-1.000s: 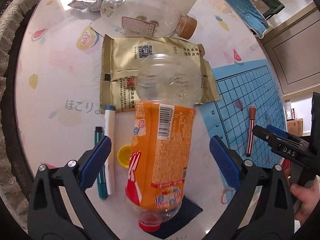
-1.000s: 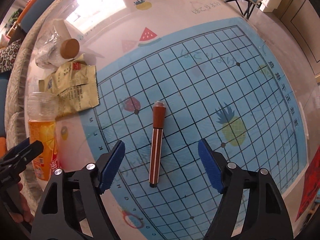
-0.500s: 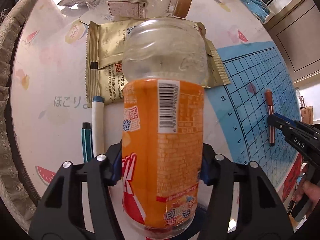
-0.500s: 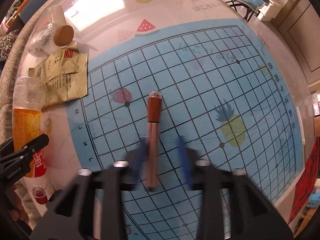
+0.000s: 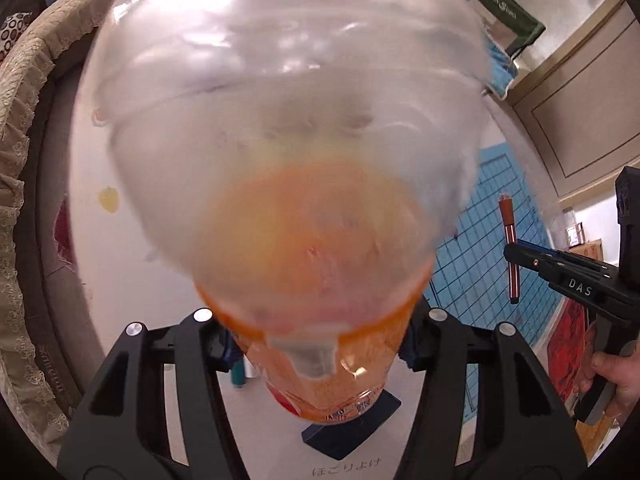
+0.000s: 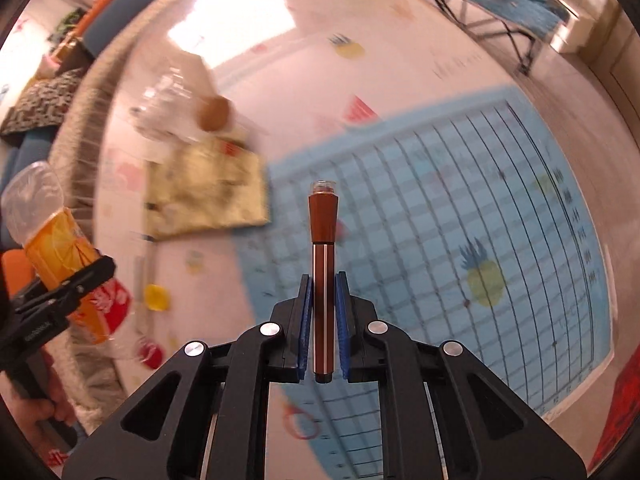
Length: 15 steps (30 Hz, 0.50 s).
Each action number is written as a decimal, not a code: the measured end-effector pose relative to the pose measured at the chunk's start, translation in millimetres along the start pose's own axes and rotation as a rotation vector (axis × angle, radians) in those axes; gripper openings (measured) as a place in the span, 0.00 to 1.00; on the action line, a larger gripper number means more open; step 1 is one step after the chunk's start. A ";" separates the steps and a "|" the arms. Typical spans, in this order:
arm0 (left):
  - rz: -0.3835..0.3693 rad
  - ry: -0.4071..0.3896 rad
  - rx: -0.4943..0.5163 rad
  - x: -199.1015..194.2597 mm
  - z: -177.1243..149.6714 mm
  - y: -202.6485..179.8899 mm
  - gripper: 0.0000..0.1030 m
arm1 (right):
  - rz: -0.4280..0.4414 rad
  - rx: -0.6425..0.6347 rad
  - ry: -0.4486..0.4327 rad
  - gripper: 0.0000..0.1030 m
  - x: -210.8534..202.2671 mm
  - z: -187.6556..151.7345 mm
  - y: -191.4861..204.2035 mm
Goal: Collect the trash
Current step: 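Carry the orange bottle and brown marker over the wastebasket with both tools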
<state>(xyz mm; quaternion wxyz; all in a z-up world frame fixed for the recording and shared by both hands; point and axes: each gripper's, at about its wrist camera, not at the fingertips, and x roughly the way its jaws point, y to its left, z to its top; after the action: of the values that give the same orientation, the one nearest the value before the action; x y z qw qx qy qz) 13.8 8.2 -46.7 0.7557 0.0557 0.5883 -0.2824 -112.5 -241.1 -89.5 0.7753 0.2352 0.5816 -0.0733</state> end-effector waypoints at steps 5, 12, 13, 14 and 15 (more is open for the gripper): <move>0.005 -0.054 -0.054 -38.7 9.0 28.5 0.53 | 0.069 -0.088 -0.025 0.12 -15.6 34.3 44.2; 0.044 -0.115 -0.120 -80.9 9.0 73.8 0.53 | 0.175 -0.204 -0.043 0.12 -18.3 61.1 130.3; 0.049 -0.121 -0.126 -84.5 8.9 80.0 0.53 | 0.191 -0.220 -0.042 0.12 -16.7 64.6 143.6; 0.058 -0.130 -0.135 -90.5 8.7 89.9 0.53 | 0.203 -0.239 -0.042 0.12 -15.3 68.0 156.2; 0.068 -0.139 -0.143 -95.5 8.6 99.4 0.53 | 0.215 -0.264 -0.045 0.12 -13.6 71.3 171.9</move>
<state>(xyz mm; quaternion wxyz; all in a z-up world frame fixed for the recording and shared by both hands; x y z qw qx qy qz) 55.9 122.1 19.1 0.8058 0.0016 0.5509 -0.2170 11.7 -124.3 -13.6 0.8155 0.1907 0.5403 0.0819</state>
